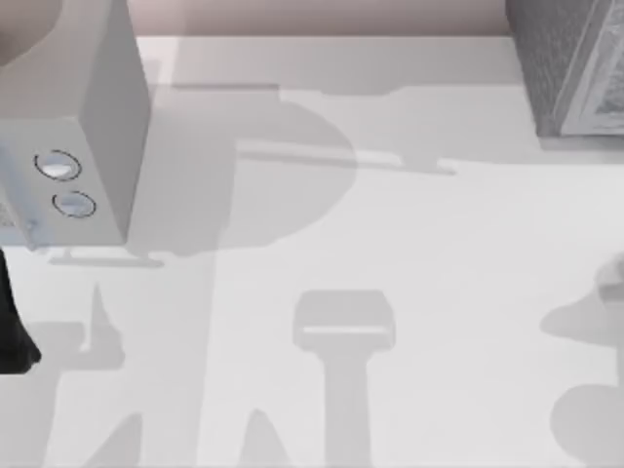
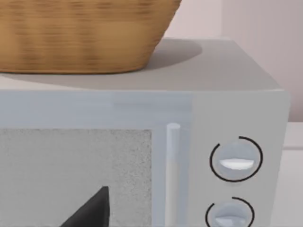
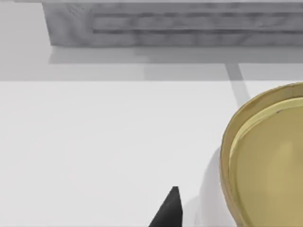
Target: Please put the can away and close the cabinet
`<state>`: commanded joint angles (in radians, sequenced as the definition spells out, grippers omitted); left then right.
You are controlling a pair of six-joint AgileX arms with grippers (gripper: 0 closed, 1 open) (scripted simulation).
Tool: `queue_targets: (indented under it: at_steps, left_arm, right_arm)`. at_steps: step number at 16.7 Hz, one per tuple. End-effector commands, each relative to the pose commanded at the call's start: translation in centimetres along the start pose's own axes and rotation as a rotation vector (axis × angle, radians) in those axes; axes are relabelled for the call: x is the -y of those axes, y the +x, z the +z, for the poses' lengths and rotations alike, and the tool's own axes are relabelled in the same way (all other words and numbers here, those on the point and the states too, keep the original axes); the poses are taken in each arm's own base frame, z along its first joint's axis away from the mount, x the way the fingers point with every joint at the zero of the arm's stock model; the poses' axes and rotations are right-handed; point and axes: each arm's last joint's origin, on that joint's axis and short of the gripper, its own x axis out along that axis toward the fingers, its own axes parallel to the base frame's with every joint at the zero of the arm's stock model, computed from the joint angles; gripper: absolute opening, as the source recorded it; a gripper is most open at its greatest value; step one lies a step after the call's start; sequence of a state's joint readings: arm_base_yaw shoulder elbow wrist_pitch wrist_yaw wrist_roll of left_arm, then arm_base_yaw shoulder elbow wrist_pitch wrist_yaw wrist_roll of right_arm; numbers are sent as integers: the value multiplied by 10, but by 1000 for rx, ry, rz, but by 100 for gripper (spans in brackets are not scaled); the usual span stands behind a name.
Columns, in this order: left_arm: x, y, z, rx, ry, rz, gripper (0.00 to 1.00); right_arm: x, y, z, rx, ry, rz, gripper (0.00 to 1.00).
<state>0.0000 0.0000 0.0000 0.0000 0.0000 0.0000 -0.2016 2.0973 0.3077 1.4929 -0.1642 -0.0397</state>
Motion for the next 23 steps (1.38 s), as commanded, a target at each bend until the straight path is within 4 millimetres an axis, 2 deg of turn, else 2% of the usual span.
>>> queue_targets:
  at_steps: [8,10,16,23]
  left_arm:
    - [0,0,0,0,0,0,100]
    - [0,0,0,0,0,0,100]
    - [0,0,0,0,0,0,100]
    - [0,0,0,0,0,0,100]
  right_arm:
    - [0,0,0,0,1,-1,0]
    - [1,2,7,11,-1,-1,0]
    - [4,3,55,26,-5,-2,0]
    - [2,-26,114,-36,9,1,0]
